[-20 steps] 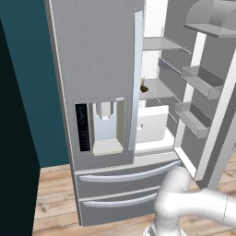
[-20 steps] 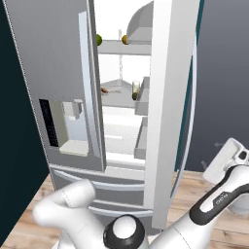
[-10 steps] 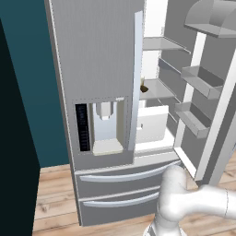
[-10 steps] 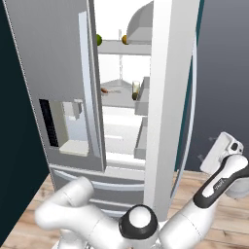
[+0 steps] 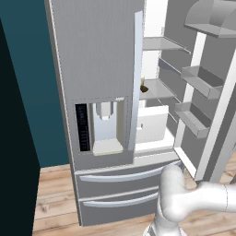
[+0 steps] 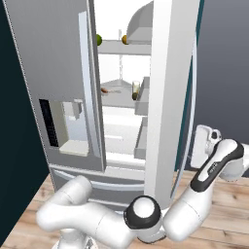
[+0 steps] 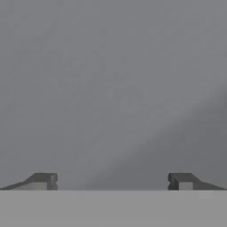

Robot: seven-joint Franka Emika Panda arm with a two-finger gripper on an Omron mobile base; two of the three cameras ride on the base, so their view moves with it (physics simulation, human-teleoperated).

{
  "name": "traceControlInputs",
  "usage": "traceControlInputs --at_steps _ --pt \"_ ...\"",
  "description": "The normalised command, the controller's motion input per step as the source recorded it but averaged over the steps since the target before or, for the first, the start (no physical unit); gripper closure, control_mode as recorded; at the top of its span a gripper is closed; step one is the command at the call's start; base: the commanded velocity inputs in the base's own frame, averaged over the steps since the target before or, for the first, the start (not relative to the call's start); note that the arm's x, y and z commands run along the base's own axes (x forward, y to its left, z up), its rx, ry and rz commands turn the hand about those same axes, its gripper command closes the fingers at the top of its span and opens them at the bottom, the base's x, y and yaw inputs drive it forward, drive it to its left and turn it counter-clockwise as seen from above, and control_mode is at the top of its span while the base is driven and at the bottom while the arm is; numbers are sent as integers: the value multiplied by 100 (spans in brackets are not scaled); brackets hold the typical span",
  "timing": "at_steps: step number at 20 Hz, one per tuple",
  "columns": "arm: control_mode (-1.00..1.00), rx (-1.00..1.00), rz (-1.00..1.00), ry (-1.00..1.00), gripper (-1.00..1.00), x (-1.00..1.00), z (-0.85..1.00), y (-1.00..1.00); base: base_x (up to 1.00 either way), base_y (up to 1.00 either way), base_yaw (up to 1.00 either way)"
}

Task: Place the tupperware on the second highest shelf of the fridge. Make space for the tupperware among the existing items by rearranging them on the shelves if needed. Close the fridge door when finished.

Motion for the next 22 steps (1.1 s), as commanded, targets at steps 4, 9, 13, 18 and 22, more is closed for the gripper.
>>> traceControlInputs --at_steps 4,9,13,18,22 --pt "-100 -38 37 -8 -100 -57 -24 100 0 0 0" --pt "-100 -36 24 -23 -100 -39 -20 100 0 0 0" --pt "-100 -26 10 -38 -100 -2 0 100 0 0 0" --pt "-100 -18 0 -41 -100 7 2 100 0 0 0" --pt "-100 -5 -17 -23 -100 51 15 94 0 0 0"
